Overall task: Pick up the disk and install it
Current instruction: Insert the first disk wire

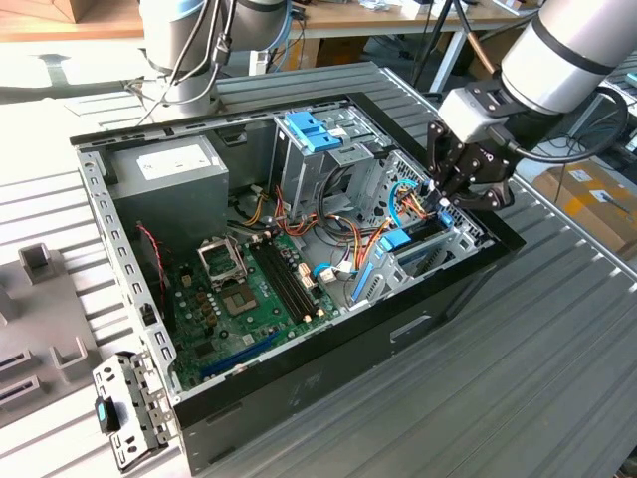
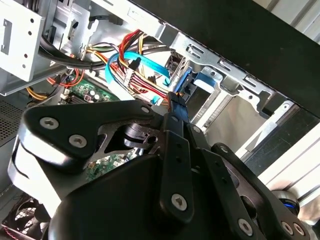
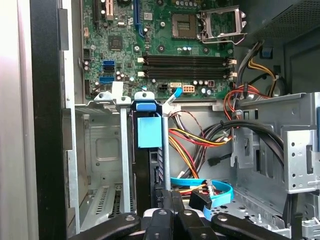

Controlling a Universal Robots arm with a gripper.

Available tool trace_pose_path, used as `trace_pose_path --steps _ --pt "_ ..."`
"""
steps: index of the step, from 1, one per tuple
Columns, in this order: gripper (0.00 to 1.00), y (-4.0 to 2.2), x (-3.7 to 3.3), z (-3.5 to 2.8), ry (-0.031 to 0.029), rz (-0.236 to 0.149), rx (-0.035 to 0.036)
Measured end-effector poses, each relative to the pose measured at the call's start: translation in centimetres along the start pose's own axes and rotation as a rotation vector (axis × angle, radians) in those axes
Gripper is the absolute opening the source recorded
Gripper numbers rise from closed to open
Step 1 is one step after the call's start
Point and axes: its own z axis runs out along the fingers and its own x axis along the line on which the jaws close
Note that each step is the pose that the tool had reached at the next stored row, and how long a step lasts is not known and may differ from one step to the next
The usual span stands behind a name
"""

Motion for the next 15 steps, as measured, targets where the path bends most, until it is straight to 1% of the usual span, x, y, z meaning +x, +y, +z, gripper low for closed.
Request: trace_pose_path --steps 8,13,15 --pt "0.11 -0.03 0.37 0.50 0.0004 0.001 -0.0069" --pt "0.11 -0.05 0.45 1.08 0.0016 0.002 -0.0135" --pt "0.11 -0.05 0.46 1.12 0.0008 0.002 -0.0137"
